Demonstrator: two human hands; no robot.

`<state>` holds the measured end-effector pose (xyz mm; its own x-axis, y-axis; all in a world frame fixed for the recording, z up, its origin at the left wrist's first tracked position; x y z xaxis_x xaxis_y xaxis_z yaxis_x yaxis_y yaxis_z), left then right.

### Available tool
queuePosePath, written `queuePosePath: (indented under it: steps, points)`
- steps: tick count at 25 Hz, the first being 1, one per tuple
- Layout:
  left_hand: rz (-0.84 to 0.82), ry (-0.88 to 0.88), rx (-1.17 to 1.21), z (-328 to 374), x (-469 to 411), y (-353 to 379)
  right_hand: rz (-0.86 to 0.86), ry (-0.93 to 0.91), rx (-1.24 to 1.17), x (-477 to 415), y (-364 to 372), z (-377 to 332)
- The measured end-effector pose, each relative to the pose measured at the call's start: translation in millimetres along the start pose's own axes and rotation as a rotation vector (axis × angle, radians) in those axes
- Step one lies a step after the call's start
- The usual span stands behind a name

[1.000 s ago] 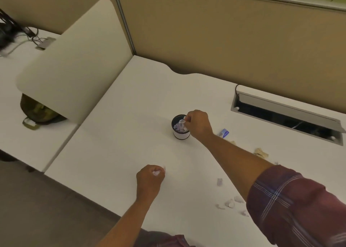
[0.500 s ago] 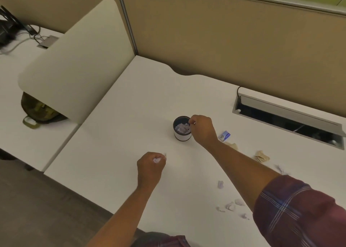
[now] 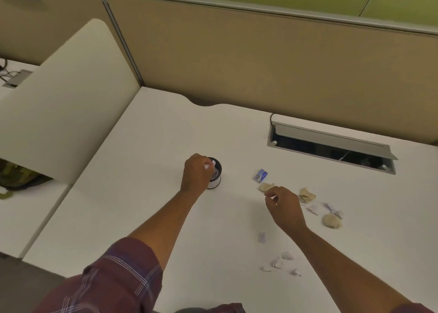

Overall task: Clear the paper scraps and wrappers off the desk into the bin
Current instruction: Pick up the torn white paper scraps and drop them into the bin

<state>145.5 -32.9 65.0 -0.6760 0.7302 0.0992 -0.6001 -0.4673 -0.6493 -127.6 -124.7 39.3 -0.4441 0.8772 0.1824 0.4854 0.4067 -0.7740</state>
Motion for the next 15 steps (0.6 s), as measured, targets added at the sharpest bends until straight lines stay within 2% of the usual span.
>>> queuePosePath:
  steps: [6,10,15]
  points:
    - [-0.093,0.017,-0.13,-1,-8,22,-0.016,0.104,0.026,29,-14,52]
    - [-0.046,0.04,-0.151,2,-1,17,-0.024,0.117,0.042,37,-15,63]
    - [0.025,0.098,-0.066,3,15,9,-0.017,0.1,0.03,39,-16,66]
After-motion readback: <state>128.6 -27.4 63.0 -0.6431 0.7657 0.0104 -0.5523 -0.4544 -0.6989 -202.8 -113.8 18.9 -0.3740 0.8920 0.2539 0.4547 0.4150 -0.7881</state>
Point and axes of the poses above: each hand's wrist, its own x-axis away from the middle knuckle, its own y-axis out of the palm, z = x × y, the point moved 4 cm from there along -x, towards the middle knuckle, and after that the axes turned 3 degrees about x, right-handed, at the moved point
